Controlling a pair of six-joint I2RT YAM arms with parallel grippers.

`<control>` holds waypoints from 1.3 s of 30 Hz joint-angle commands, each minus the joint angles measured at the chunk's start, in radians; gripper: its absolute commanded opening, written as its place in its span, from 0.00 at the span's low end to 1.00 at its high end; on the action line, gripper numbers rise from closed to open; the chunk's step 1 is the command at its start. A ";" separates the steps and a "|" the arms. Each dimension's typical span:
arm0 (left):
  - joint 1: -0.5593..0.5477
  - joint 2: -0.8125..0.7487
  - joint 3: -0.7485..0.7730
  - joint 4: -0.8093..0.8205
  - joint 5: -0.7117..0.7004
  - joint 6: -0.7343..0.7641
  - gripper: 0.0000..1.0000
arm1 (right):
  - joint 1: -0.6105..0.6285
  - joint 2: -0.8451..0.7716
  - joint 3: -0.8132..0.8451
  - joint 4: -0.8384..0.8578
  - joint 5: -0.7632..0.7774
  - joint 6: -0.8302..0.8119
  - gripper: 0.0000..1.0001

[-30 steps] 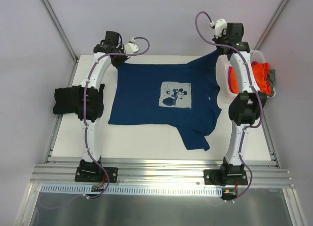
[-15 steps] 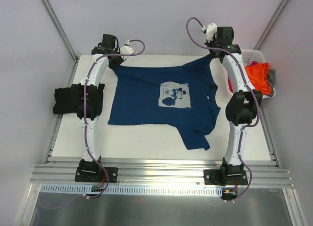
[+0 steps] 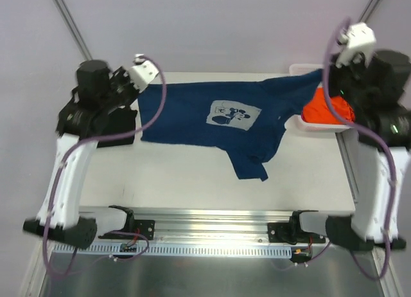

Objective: Fold and stack the t-shirts
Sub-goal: Flatten out the tshirt

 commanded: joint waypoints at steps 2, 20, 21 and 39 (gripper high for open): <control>0.007 -0.309 -0.151 -0.058 0.066 -0.141 0.00 | -0.024 -0.336 -0.136 -0.241 -0.035 0.088 0.01; 0.062 -0.342 -0.197 0.264 -0.118 0.139 0.00 | -0.057 -0.384 -0.120 0.171 0.366 -0.228 0.01; 0.088 -0.297 -0.162 0.282 -0.112 0.132 0.00 | -0.068 -0.299 -0.118 0.196 0.323 -0.219 0.01; 0.183 -0.095 0.137 0.307 -0.029 0.014 0.00 | -0.247 -0.238 0.014 0.206 0.117 -0.007 0.01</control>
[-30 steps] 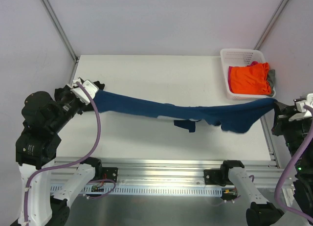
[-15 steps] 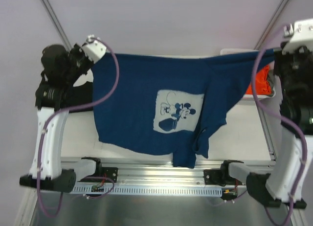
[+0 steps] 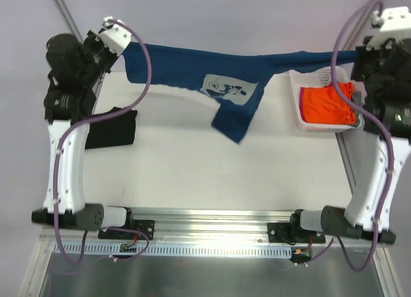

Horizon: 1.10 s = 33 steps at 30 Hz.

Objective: Fold and stack the t-shirts
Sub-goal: Flatten out the tshirt

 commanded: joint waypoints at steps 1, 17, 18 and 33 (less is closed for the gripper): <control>0.025 -0.247 -0.141 0.056 -0.025 0.023 0.00 | -0.062 -0.269 -0.051 0.035 0.044 -0.028 0.00; 0.026 -0.372 -0.243 0.055 -0.071 0.129 0.00 | -0.056 -0.304 0.045 0.146 0.320 -0.352 0.00; 0.028 -0.352 -0.246 0.055 -0.067 0.143 0.00 | -0.058 -0.290 0.015 0.161 0.303 -0.349 0.00; 0.051 0.238 -0.407 0.044 0.015 0.376 0.00 | -0.083 0.183 -0.301 0.132 -0.134 -0.335 0.01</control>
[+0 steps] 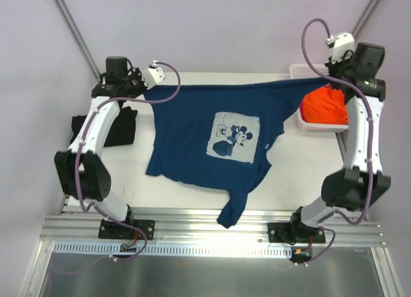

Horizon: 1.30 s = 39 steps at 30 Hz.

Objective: Fold and stack the t-shirts
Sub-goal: Flatten out the tshirt

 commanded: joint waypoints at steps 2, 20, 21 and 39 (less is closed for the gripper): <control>0.072 0.135 0.041 0.001 -0.080 0.148 0.00 | 0.028 0.128 -0.001 0.013 0.011 -0.062 0.01; 0.093 0.052 0.094 -0.020 -0.083 -0.005 0.00 | 0.194 0.181 0.132 -0.186 0.016 0.193 0.01; 0.087 -0.002 0.016 -0.039 -0.057 -0.054 0.00 | 0.195 0.059 0.002 -0.206 -0.030 0.242 0.01; -0.056 -0.987 -0.310 -0.171 0.063 -0.275 0.00 | 0.154 -0.884 -0.004 -0.464 0.391 0.162 0.01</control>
